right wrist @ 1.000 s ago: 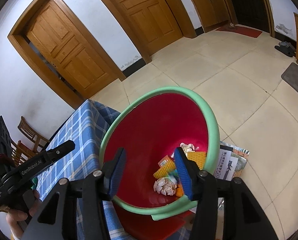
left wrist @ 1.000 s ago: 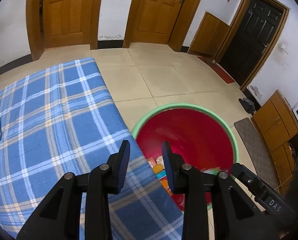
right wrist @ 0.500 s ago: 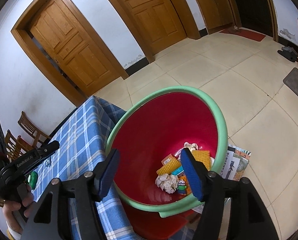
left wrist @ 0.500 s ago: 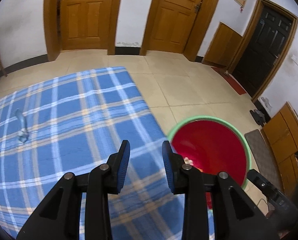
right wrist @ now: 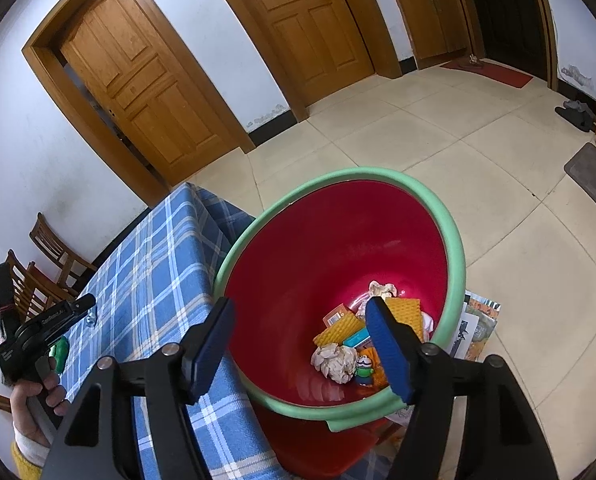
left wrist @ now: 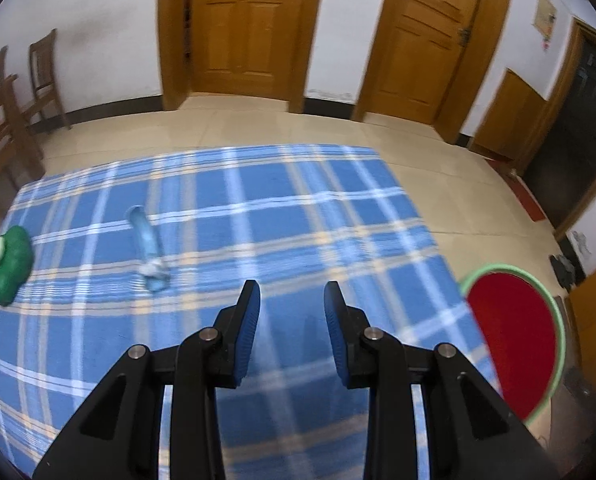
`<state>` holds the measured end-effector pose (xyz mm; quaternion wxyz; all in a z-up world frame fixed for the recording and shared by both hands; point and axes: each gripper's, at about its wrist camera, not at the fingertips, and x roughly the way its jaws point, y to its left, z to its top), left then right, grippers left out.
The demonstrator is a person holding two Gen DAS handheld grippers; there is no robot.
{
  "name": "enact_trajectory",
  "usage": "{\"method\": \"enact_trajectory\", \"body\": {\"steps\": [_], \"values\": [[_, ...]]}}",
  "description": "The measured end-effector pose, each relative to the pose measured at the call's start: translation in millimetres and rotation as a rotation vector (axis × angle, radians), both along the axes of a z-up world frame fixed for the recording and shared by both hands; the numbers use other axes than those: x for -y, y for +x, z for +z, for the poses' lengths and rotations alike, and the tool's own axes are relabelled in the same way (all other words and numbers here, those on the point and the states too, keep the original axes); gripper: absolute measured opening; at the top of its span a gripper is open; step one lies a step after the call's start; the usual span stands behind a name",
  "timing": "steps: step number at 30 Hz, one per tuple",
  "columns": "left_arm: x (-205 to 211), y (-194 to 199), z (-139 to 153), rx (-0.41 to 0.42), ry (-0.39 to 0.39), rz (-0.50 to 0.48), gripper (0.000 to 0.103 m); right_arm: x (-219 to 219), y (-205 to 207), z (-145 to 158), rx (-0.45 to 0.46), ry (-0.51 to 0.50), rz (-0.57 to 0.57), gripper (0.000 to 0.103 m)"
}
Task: Collect trash
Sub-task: 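Move the left tool back over the cloth and grasp the light blue plastic piece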
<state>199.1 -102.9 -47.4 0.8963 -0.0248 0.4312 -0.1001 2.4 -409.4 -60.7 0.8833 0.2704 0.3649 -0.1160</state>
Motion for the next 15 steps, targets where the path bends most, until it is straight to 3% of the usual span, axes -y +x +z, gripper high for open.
{"method": "enact_trajectory", "body": {"steps": [15], "values": [[-62.5, 37.4, -36.1, -0.05, 0.025, 0.175, 0.033, -5.9, 14.9, -10.4, -0.045, -0.02, 0.006, 0.071]]}}
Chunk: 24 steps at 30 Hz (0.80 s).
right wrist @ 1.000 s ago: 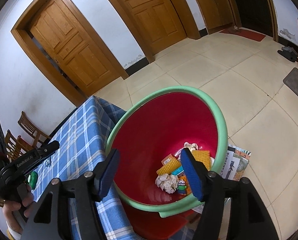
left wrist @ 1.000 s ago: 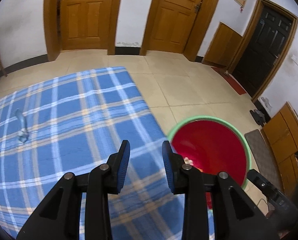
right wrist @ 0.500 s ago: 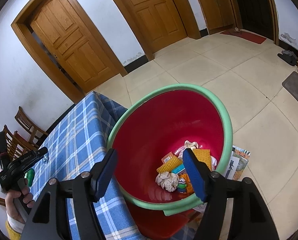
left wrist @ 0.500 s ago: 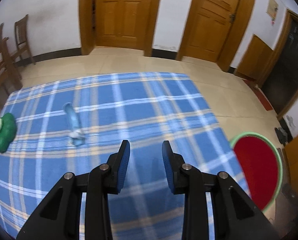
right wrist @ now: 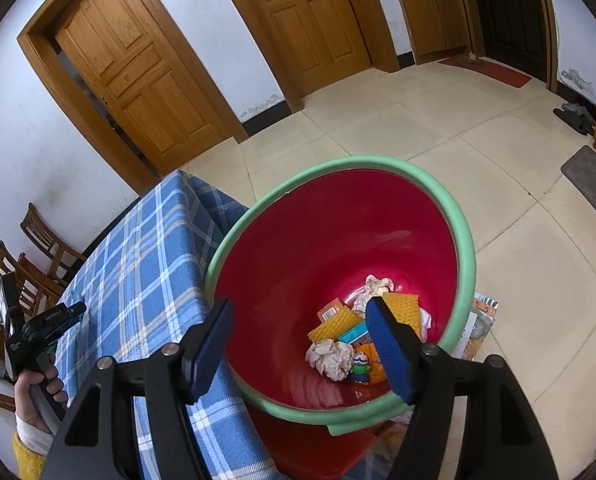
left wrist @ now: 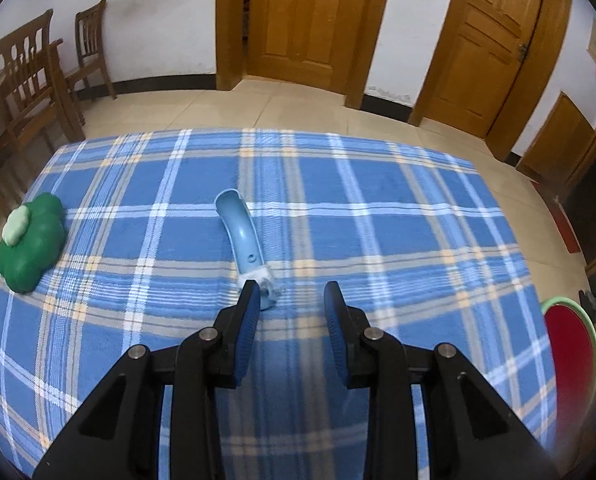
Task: Collect trash
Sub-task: 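Move the left tool back over the cloth and grasp the light blue plastic piece, then carry the light blue piece over the red basin with the left gripper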
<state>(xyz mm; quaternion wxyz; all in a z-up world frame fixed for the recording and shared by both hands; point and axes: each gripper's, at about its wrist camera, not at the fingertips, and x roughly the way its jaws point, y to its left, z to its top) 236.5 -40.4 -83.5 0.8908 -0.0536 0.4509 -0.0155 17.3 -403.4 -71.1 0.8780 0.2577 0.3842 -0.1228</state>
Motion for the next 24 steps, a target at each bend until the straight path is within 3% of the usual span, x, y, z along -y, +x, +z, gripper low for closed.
{"method": "enact_trajectory", "body": {"steps": [18, 19, 21, 24], "values": [[-0.6, 15.2, -6.8, 0.037, 0.022, 0.025, 0.032, 0.4, 7.3, -12.1, -0.045, 0.009, 0.014, 0.071], [0.6, 14.9, -7.2, 0.039, 0.026, 0.025, 0.03, 0.4, 6.8, -11.4, -0.045, 0.008, 0.015, 0.071], [0.3, 15.6, -8.2, 0.042, 0.035, 0.026, 0.012, -0.2, 7.3, -10.7, -0.044, 0.007, 0.018, 0.071], [-4.8, 16.9, -8.5, 0.045, 0.005, 0.027, 0.004, -1.2, 8.2, -10.3, -0.042, 0.007, 0.021, 0.071]]}}
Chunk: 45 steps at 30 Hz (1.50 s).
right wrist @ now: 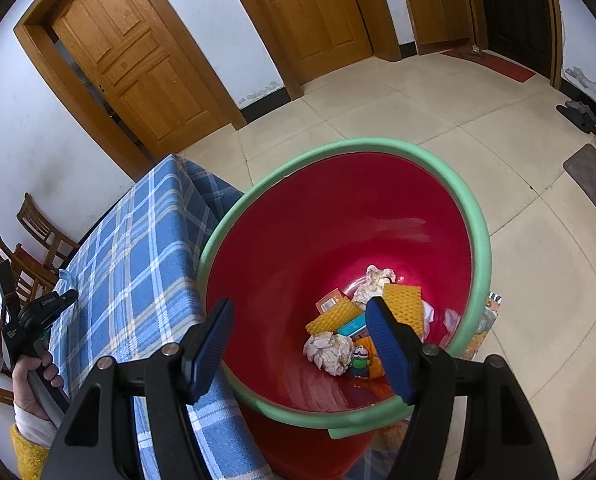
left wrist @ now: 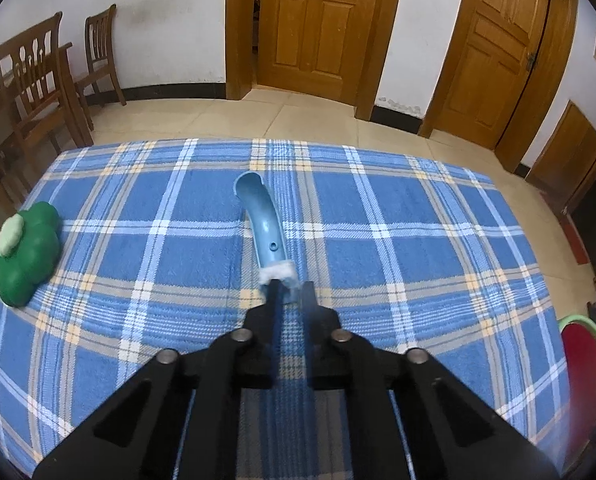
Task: Collect trash
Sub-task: 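Carry the light blue piece over the red basin with the left gripper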
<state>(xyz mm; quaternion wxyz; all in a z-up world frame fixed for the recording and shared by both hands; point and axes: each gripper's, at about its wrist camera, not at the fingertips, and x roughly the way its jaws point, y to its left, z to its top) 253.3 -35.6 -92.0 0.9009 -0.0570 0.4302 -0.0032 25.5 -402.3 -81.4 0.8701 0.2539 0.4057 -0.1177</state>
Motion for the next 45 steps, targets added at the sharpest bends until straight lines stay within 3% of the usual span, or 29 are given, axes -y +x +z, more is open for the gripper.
{"method": "enact_trajectory", "body": {"steps": [15, 31, 45], "values": [[-2.1, -41.0, 21.6, 0.039, -0.099, -0.053, 0.003, -5.1, -8.0, 10.9, 0.035, 0.003, 0.016, 0.071], [35.3, -95.1, 71.9, 0.112, -0.165, -0.189, 0.003, 0.4, -31.4, 25.2, 0.088, 0.012, 0.001, 0.071], [80.6, -128.9, 94.7, 0.112, -0.212, -0.342, 0.002, 14.7, -48.5, 29.7, 0.114, 0.014, -0.025, 0.071]]}}
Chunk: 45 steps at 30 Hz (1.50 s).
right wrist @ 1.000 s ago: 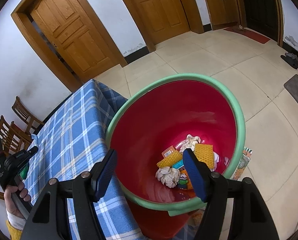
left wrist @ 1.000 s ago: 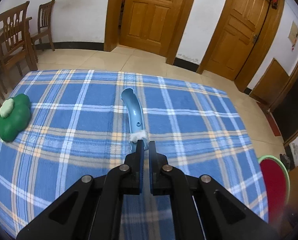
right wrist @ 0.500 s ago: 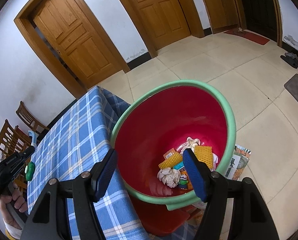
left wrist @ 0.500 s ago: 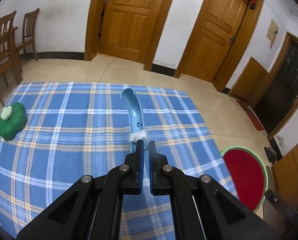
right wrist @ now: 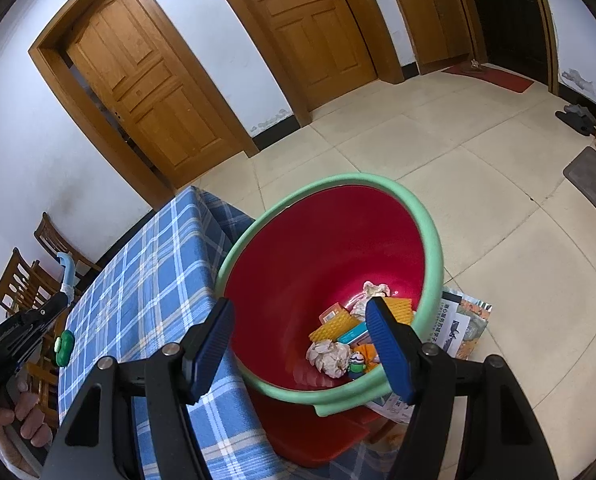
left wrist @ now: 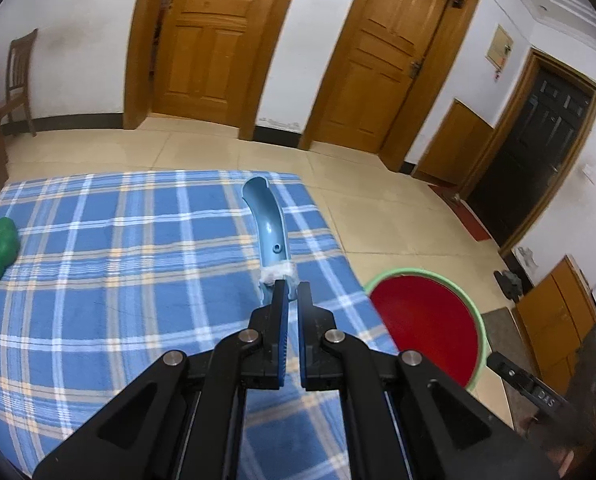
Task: Collect trash
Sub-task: 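Carry the light blue piece over the red basin with the left gripper, then open the left gripper to drop the blue piece into the basin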
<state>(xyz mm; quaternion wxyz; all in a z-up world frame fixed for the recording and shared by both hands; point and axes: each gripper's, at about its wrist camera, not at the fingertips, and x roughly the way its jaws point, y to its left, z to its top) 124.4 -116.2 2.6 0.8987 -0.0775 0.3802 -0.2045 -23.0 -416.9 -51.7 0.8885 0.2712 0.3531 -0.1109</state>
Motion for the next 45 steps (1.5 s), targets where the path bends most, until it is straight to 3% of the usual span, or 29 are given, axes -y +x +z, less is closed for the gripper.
{"method": "enact_trajectory", "body": {"steps": [7, 20, 31, 39, 45], "values": [[37.8, -13.7, -1.5, -0.008, 0.013, -0.093, 0.002, 12.3, -8.2, 3.3, 0.007, -0.007, -0.022, 0.071], [131.8, -27.2, -42.2, -0.088, 0.097, -0.321, 0.002, 30.5, -20.4, 1.4, -0.018, -0.026, -0.042, 0.071], [163.2, -22.2, -51.7, -0.107, 0.122, -0.374, 0.003, 38.0, -28.0, 1.0, -0.011, -0.015, -0.063, 0.071], [141.0, -20.5, -44.3, -0.111, 0.114, -0.303, 0.028, 23.6, -27.2, 9.7, 0.004, -0.029, -0.021, 0.071], [108.1, -23.1, -37.2, -0.092, 0.141, -0.203, 0.05, 2.9, -26.6, 22.5, 0.026, -0.053, 0.027, 0.079]]}}
